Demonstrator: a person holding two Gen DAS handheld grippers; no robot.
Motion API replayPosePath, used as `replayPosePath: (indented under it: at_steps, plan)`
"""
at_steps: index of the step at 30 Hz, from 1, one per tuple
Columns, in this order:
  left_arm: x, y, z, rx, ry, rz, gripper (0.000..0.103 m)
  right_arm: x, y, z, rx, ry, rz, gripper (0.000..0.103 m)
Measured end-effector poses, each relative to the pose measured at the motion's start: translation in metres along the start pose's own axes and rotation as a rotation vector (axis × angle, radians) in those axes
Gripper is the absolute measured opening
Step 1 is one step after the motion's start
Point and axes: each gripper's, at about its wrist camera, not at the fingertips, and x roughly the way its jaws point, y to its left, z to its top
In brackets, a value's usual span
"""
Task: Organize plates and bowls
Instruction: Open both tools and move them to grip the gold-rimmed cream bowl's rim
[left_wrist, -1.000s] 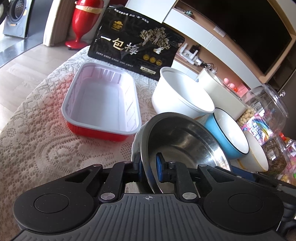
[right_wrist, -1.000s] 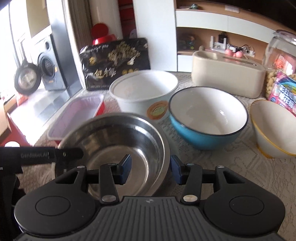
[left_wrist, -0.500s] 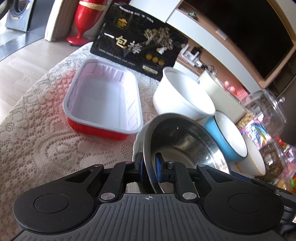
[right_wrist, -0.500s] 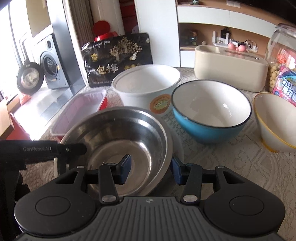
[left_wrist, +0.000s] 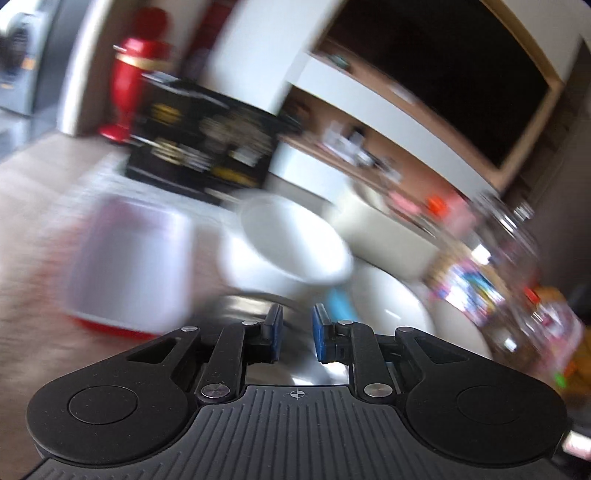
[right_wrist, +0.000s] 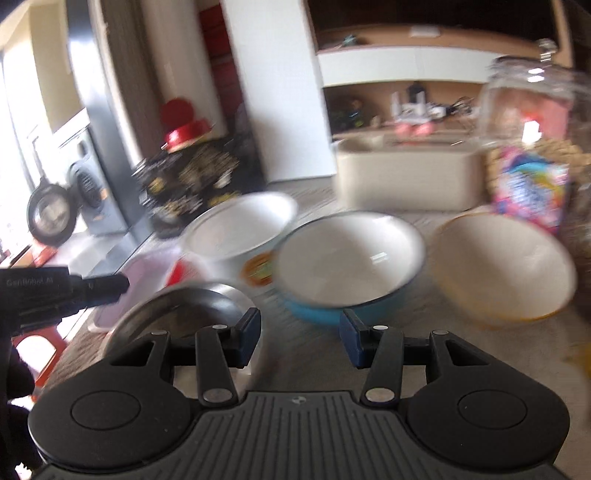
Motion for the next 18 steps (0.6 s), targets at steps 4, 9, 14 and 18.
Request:
replayPosePath:
  at_steps: [4,9,14,18]
  plan:
    - [0.05,-0.054,-0.019,0.01,0.159,-0.133,0.019,-0.017,-0.055,0.013,0.064,-0.052,-0.139,0.049]
    - [0.111,-0.11,-0.039,0.0,0.277,-0.229,0.019,-0.011,-0.137,0.026,0.172,-0.009,-0.315,0.049]
    - [0.145,-0.136,-0.045,-0.011,0.263,-0.204,0.027,0.016,-0.198,0.028,0.319,0.11,-0.278,0.049]
    - [0.167,-0.146,-0.046,0.027,0.277,-0.132,0.029,0.043,-0.212,0.03,0.323,0.157,-0.255,0.049]
